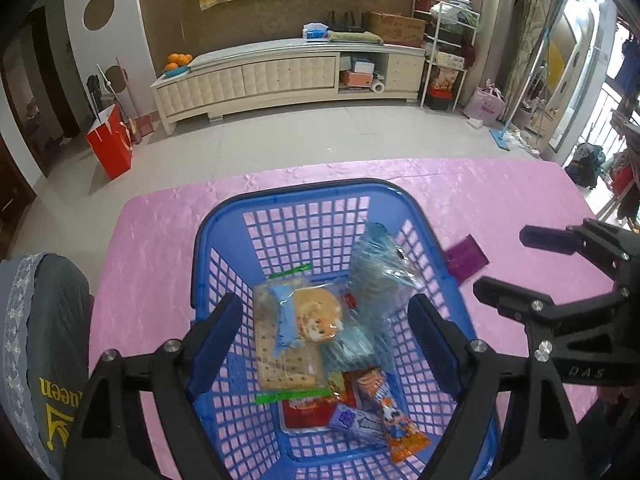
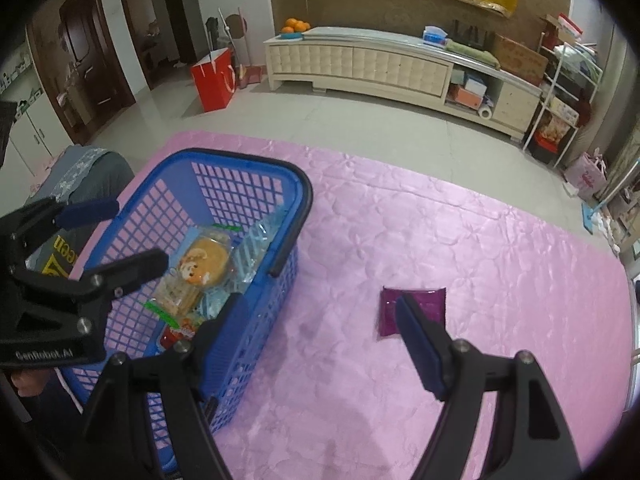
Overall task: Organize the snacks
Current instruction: 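Open the right tool to drop the stick snack while the left tool drops the pastry, then move both tools back toward the purple packet on the bed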
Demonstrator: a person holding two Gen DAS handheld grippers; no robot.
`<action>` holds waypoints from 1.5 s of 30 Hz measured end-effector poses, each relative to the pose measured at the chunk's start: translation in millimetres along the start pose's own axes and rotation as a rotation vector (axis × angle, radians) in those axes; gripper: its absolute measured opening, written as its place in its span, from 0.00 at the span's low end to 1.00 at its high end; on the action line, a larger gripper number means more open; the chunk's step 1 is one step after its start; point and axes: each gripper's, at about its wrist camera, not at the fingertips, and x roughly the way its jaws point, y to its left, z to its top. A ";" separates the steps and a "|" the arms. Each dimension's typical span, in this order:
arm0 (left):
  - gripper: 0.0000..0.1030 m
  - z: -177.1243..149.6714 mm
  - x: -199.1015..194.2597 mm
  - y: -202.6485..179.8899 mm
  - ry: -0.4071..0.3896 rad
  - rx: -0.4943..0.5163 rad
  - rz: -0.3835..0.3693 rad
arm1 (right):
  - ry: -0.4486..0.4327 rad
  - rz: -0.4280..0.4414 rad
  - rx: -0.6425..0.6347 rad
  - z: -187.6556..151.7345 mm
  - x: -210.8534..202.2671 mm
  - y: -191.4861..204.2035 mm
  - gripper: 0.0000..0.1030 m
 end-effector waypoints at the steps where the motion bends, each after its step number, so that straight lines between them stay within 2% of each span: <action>1: 0.81 -0.9 -2.8 -2.9 -0.004 0.005 0.000 | -0.005 0.000 0.001 -0.1 -3.8 -0.8 0.77; 11: 0.81 -3.5 -41.8 -31.9 -0.058 0.033 -0.028 | -0.065 -0.034 0.011 -9.8 -51.5 -11.3 0.77; 25: 0.81 -7.6 -68.9 -111.0 -0.094 0.138 -0.051 | -0.112 -0.086 0.068 -40.8 -98.2 -47.9 0.77; 36: 0.81 -6.1 -54.3 -160.4 -0.070 0.156 -0.078 | -0.108 -0.106 0.099 -62.8 -101.9 -88.6 0.77; 45: 0.80 5.3 -11.0 -197.6 -0.016 0.124 -0.076 | -0.089 -0.119 0.158 -78.0 -78.1 -139.5 0.83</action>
